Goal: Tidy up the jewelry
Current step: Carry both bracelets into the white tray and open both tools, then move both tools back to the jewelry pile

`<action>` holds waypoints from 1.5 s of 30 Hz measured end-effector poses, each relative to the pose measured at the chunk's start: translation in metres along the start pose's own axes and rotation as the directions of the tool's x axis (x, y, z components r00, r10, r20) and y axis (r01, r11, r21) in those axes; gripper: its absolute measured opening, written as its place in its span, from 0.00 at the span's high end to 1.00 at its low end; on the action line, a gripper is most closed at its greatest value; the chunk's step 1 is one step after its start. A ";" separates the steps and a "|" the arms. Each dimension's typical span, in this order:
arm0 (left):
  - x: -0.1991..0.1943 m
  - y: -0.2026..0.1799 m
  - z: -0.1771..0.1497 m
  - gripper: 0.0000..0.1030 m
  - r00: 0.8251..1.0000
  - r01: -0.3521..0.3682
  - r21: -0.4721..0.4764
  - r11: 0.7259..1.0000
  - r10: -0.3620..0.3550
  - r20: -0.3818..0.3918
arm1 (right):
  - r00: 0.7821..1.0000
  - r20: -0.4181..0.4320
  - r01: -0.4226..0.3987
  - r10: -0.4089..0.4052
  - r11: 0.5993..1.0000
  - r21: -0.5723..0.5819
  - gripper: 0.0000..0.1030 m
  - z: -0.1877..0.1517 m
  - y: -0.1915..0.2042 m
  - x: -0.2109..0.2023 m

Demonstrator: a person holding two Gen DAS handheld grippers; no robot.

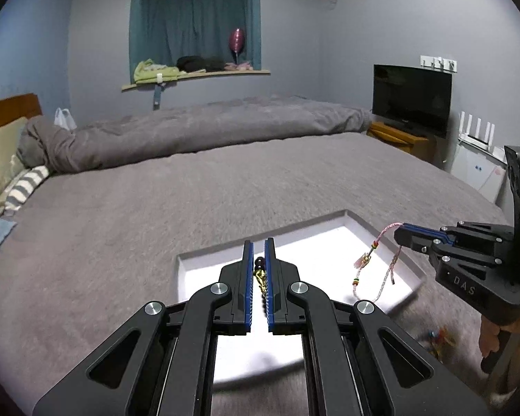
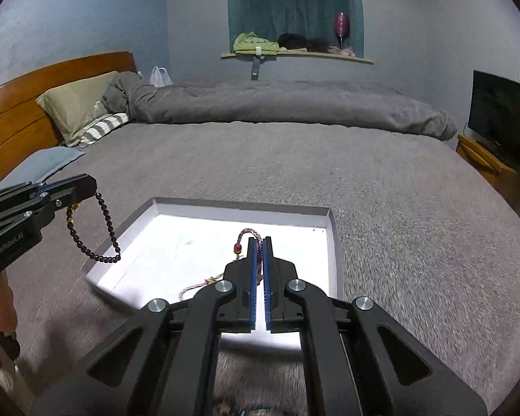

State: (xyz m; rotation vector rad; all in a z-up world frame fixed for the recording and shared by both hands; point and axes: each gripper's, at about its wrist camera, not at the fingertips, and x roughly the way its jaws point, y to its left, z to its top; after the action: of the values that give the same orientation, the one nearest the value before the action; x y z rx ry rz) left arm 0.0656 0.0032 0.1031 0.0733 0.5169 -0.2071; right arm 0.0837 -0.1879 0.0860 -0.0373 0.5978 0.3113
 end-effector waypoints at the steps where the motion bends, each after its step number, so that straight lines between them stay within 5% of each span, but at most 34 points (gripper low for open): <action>1: 0.006 0.001 0.002 0.94 1.000 -0.002 -0.001 1.000 0.002 -0.005 | 1.000 -0.004 0.007 -0.007 1.000 0.009 0.97 0.003 -0.004 0.007; 12: 0.092 0.033 -0.016 0.94 0.987 0.002 -0.098 0.995 -0.018 -0.160 | 0.992 -0.114 0.063 -0.057 0.997 0.052 0.97 0.003 -0.042 0.075; 24: 0.116 0.063 -0.044 0.94 0.955 -0.060 -0.132 0.990 0.018 -0.296 | 0.980 -0.190 0.067 -0.056 0.996 0.054 0.97 -0.009 -0.047 0.091; 25: 0.115 0.062 -0.044 0.90 0.956 -0.057 -0.130 0.990 0.017 -0.291 | 0.980 -0.190 0.069 -0.057 0.996 0.054 0.97 -0.009 -0.048 0.091; 28: 0.108 0.060 -0.043 0.57 0.965 -0.072 -0.108 0.992 0.042 -0.260 | 0.981 -0.186 0.075 -0.064 0.996 0.055 0.94 -0.008 -0.047 0.089; 32: 0.099 0.056 -0.041 0.53 0.973 -0.068 -0.088 0.994 0.047 -0.225 | 0.985 -0.164 0.072 -0.062 0.996 0.055 0.71 -0.007 -0.045 0.084; 36: 0.090 0.049 -0.038 0.43 0.979 -0.065 -0.075 0.995 0.049 -0.196 | 0.989 -0.135 0.070 -0.063 0.996 0.051 0.57 -0.005 -0.042 0.076; 40: 0.080 0.039 -0.033 0.26 0.984 -0.079 -0.054 0.995 0.069 -0.164 | 0.993 -0.083 0.093 -0.089 0.995 0.046 0.26 -0.005 -0.039 0.059; 45: 0.065 0.031 -0.031 0.16 0.988 -0.098 -0.045 0.994 0.092 -0.123 | 0.994 -0.025 0.109 -0.108 0.992 0.061 0.06 -0.004 -0.039 0.035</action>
State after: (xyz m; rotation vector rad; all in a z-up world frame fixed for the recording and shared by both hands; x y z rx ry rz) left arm 0.1120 0.0257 0.0443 0.0604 0.6374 -0.0965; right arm 0.1206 -0.2163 0.0614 -0.0133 0.6246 0.1868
